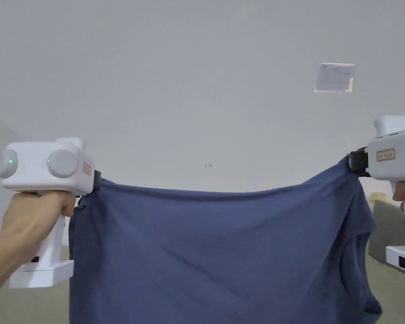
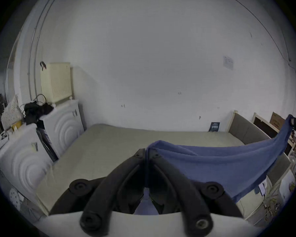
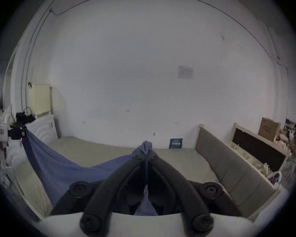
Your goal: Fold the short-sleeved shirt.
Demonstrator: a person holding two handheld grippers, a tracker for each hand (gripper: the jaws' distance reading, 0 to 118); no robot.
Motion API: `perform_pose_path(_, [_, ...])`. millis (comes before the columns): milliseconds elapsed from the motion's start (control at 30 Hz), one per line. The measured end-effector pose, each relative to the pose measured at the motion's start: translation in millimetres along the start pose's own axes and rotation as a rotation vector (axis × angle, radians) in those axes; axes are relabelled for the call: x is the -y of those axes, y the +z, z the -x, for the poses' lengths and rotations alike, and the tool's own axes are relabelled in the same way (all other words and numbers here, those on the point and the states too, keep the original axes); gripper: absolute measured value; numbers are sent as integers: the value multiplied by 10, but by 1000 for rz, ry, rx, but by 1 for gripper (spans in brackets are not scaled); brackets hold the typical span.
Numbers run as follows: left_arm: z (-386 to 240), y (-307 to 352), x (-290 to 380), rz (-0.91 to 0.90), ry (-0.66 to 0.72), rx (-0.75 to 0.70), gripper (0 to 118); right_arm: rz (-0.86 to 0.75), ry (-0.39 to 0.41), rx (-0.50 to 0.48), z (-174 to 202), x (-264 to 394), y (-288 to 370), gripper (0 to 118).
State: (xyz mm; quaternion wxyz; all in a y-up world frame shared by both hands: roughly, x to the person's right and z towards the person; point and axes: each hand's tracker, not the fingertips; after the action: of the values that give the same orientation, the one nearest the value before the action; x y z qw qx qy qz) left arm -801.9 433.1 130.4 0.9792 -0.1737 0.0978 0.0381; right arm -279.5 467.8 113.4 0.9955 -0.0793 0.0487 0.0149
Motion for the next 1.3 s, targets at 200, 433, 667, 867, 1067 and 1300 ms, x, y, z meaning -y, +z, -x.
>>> perform_pose_path(200, [-12,78,-224,-25,-22,-62,2,-5,0,-13,14,-37,-138,4])
perform_pose_path(433, [10,-23,-429,-32,-44,-87,2,-12,-19,-13,58,-216,-414,4])
perform_pose_path(667, [-51,-381,-696,-37,-53,-118,2,-22,-12,2,132,-465,-790,4])
perform_pose_path(867, [-130,-761,-981,-61,-53,-134,2,-38,-2,26,148,-752,-1244,4])
perform_pose_path(1067, [-258,-1273,-1149,-63,-77,-159,2,-50,12,54,159,-999,-1781,4])
perform_pose_path(1300, [-375,-1974,-1144,-56,-99,-178,2,-38,8,79,155,-977,-2505,4])
